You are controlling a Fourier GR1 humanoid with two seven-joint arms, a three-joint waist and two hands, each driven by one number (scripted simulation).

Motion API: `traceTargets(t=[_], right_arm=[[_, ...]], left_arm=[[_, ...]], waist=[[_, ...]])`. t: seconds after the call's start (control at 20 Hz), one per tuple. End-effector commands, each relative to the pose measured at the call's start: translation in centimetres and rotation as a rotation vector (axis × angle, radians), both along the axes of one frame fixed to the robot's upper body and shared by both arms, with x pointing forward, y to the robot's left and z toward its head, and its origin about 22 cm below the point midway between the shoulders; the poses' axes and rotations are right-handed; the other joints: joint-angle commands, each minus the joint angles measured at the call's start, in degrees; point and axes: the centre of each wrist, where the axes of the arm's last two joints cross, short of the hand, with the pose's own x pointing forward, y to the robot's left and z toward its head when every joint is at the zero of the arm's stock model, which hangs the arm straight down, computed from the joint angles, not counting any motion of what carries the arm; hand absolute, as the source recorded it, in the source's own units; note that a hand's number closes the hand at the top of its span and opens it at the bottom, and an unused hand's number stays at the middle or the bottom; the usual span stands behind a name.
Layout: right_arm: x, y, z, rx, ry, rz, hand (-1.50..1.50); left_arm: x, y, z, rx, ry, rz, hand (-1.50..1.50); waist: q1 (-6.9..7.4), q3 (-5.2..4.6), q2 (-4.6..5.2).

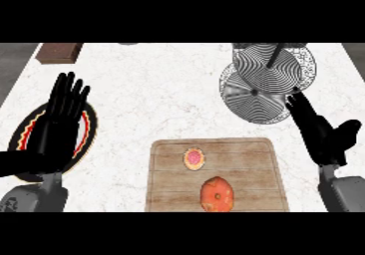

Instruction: Pick the cupcake from the cutting board and place it in the tiered basket

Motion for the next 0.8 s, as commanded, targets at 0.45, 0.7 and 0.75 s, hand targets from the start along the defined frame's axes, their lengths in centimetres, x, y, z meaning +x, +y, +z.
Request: traceTargets(t=[0.45, 0.7, 0.75], right_arm=[[1.0, 4.1, 3.5, 0.066, -0.239, -0.527, -1.50], [-3.7, 7.5, 6.0, 0.061, -0.393, -0.390, -1.50], [-4.8, 7.8, 4.5, 0.066, -0.406, -0.376, -1.50]], left_arm=[[-5.9, 3.3, -10.3, 0.291, 0.536, 0.186, 0.00], [-4.8, 0.3, -10.1, 0.318, 0.530, 0.181, 0.00], [-6.7, -0.4, -11.9, 0.325, 0.538, 0.177, 0.00]], waist=[[-0.98, -1.49, -0.54], [-0.70, -1.53, -0.59], [-0.49, -1.51, -0.53]])
